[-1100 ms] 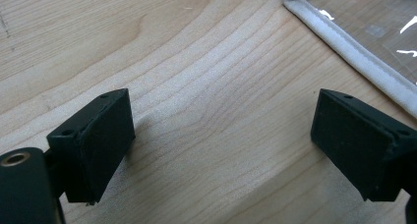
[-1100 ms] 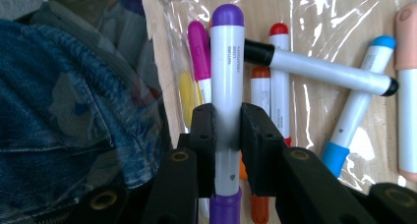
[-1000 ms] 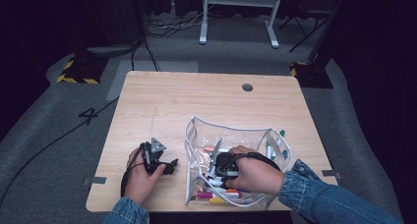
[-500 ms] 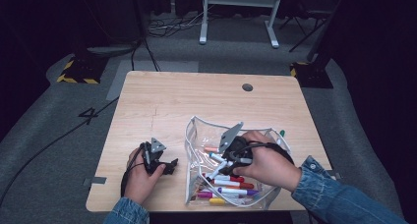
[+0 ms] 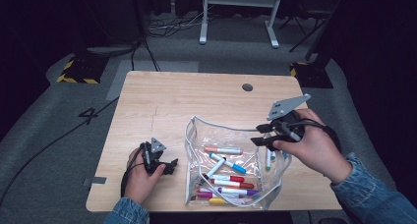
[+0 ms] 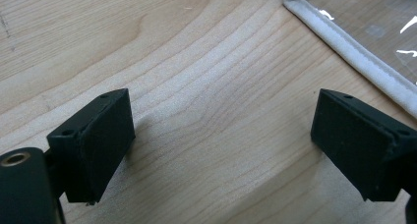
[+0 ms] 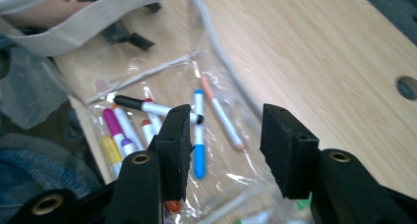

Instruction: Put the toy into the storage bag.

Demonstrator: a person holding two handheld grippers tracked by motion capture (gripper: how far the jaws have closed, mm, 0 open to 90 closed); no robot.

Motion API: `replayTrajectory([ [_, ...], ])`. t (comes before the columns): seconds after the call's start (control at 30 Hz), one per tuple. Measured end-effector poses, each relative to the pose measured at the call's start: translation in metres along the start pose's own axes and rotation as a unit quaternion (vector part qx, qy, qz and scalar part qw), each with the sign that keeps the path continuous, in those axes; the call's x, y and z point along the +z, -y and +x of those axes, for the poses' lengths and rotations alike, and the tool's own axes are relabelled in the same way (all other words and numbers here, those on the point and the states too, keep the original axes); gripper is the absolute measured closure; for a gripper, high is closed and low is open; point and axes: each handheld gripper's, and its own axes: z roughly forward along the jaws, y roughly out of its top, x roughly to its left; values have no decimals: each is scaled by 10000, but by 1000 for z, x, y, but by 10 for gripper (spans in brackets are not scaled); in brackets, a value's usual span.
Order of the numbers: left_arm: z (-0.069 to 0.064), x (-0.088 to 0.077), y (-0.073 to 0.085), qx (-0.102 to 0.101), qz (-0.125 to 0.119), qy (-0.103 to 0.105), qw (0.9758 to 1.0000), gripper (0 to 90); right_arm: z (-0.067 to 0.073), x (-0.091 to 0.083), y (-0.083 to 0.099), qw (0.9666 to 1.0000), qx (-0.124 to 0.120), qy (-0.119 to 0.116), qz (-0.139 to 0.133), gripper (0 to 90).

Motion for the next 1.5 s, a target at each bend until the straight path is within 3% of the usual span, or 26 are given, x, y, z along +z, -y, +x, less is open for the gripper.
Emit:
replayTrajectory([
  [0.13,0,0,0,3,-2,-1,10000,96,-19,-15,17,9989,380,231,-114,550],
  [0.27,0,0,0,-9,0,1,10000,96,-39,-24,36,9957,703,579,-150,542],
  [0.4,0,0,0,0,0,0,10000,97,-58,-20,64,9896,1185,787,-207,500],
  [0.43,0,0,0,1,-1,-1,10000,96,-62,-18,73,9870,1241,998,-210,493],
  [0.5,0,0,0,-16,-3,4,10000,96,-68,-13,85,9845,1297,1169,-133,478],
  [0.73,0,0,0,-1,1,-1,10000,96,-85,26,134,9754,1958,1007,119,438],
  [0.93,0,0,0,-4,-2,2,10000,96,-84,68,168,9680,2361,747,406,391],
  [1.0,0,0,0,0,-1,0,10000,96,-80,78,174,9675,2376,695,510,380],
  [1.13,0,0,0,-4,1,0,10000,96,-70,94,182,9635,2488,669,725,348],
  [1.37,0,0,0,0,-1,1,10000,97,-66,104,194,9589,2638,683,787,332],
  [1.5,0,0,0,2,-1,-2,10000,96,-67,105,200,9600,2577,639,889,376],
])
